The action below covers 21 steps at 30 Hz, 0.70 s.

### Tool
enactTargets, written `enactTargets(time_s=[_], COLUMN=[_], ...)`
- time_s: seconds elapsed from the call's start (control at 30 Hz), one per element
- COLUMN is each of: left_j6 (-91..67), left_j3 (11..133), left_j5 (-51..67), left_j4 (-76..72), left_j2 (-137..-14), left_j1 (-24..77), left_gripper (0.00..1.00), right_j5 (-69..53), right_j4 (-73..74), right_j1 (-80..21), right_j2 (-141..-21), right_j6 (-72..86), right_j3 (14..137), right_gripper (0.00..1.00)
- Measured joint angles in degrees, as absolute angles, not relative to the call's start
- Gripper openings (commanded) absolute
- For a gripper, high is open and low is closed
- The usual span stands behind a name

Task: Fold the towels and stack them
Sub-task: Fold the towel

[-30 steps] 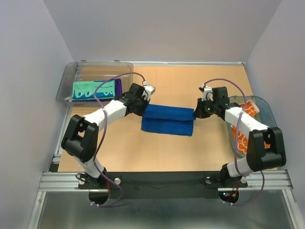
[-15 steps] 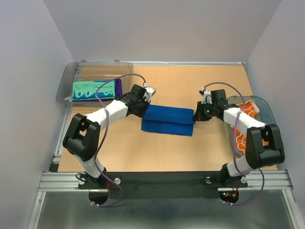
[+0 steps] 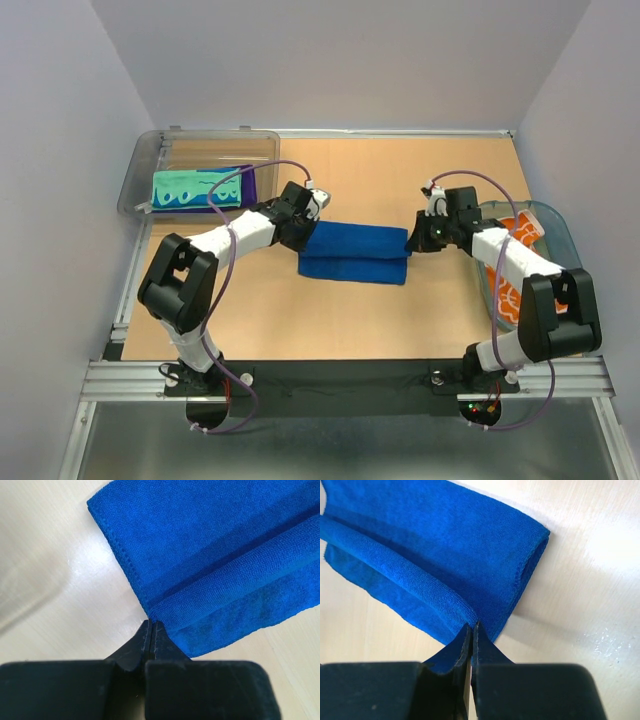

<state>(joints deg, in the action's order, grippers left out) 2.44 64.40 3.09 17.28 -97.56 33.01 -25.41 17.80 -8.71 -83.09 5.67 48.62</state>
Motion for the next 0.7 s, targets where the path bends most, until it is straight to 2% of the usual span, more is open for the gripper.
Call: enactTargets(time_s=[0.4, 0.7], left_j6=[0.97, -1.65], left_j3=[64.51, 62.15], left_j5=[2.55, 2.85], left_j4=[17.87, 17.72], left_j2=[-96.47, -96.49], left_j1=[33.71, 34.83], left_gripper=[0.0, 0.0], right_j5=[-25.41, -25.65], right_j4=[18.2, 19.05], right_j1=[-8.71, -8.71], right_j2=[-80.29, -83.81], right_j6=[6.72, 9.17], right_j3=[47.35, 46.11], right_gripper=[0.01, 0.01])
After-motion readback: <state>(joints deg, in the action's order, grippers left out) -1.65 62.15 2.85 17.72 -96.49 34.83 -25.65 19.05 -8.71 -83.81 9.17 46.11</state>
